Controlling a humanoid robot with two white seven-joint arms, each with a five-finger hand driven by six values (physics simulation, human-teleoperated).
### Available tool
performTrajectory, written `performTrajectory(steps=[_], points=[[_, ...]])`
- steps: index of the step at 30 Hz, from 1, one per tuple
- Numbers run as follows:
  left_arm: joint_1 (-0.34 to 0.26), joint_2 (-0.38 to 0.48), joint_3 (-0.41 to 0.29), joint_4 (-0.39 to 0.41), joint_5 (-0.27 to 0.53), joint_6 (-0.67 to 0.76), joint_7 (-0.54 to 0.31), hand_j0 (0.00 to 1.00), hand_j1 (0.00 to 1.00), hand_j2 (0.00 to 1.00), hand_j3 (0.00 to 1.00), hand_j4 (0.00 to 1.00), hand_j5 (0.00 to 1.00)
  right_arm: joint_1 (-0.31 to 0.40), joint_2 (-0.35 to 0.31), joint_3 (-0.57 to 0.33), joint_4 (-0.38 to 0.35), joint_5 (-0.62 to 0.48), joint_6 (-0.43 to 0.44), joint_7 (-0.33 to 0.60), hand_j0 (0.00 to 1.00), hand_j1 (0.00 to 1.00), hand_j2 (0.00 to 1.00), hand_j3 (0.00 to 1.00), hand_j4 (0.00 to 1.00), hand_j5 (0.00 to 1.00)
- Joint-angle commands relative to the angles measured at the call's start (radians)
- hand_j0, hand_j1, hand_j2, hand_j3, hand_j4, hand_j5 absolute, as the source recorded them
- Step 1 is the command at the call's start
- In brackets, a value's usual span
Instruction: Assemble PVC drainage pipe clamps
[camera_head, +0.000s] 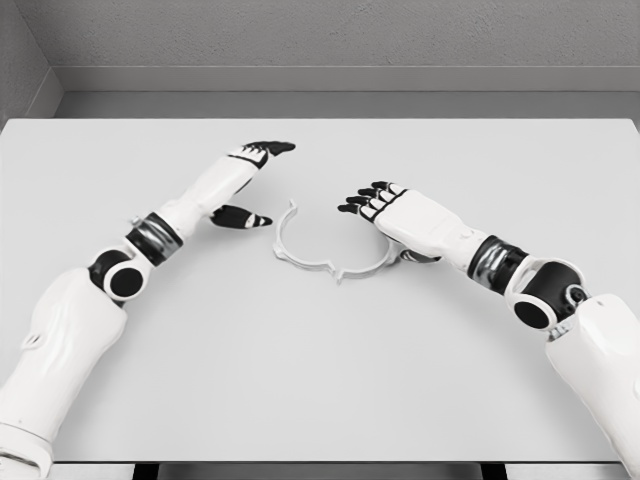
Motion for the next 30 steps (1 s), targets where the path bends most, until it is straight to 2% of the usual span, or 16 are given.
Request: performTrajectory(steps=[1,12,20,22,26,27,29,30], points=[[0.0,-0.007,-0.007,0.005,0.005,0.0,0.001,1.0,1.0,1.0,1.0,1.0,1.0,0.0,0.008,0.004,-0.003,-0.005,0.004,0.0,1.0,1.0,1.0,1.0,1.0,1.0],[0.0,-0.019,-0.011,0.006,0.005,0.0,0.001,1.0,1.0,1.0,1.0,1.0,1.0,-0.026,0.037,0.037,0.003,-0.005,0.025,0.0,1.0,1.0,1.0,1.0,1.0,1.0],[0.0,-0.027,-0.013,0.005,0.001,0.0,0.001,1.0,1.0,1.0,1.0,1.0,1.0,-0.026,0.034,0.025,0.002,-0.006,0.032,-0.003,1.0,1.0,1.0,1.0,1.0,1.0],[0.0,-0.028,-0.013,0.005,0.001,0.0,0.001,1.0,1.0,1.0,1.0,1.0,1.0,-0.026,0.014,0.014,0.002,-0.008,0.033,-0.003,1.0,1.0,1.0,1.0,1.0,1.0],[0.002,-0.039,-0.014,0.003,0.001,0.0,0.001,1.0,1.0,1.0,1.0,1.0,1.0,-0.014,-0.049,-0.084,-0.006,-0.015,0.038,-0.003,1.0,1.0,1.0,1.0,1.0,1.0],[0.002,-0.039,-0.016,0.003,0.001,0.0,0.001,1.0,1.0,1.0,1.0,1.0,1.0,-0.011,-0.058,-0.11,-0.036,-0.017,0.038,-0.003,1.0,1.0,1.0,1.0,1.0,1.0],[0.002,-0.039,-0.02,0.003,0.001,0.0,0.001,1.0,1.0,1.0,1.0,1.0,1.0,0.052,-0.067,-0.22,-0.128,-0.018,0.033,-0.002,1.0,1.0,1.0,1.0,1.0,1.0],[0.002,-0.039,-0.019,0.003,0.001,0.0,0.001,1.0,1.0,1.0,1.0,1.0,1.0,0.069,-0.069,-0.254,-0.144,-0.02,0.03,-0.003,1.0,1.0,1.0,1.0,1.0,1.0]])
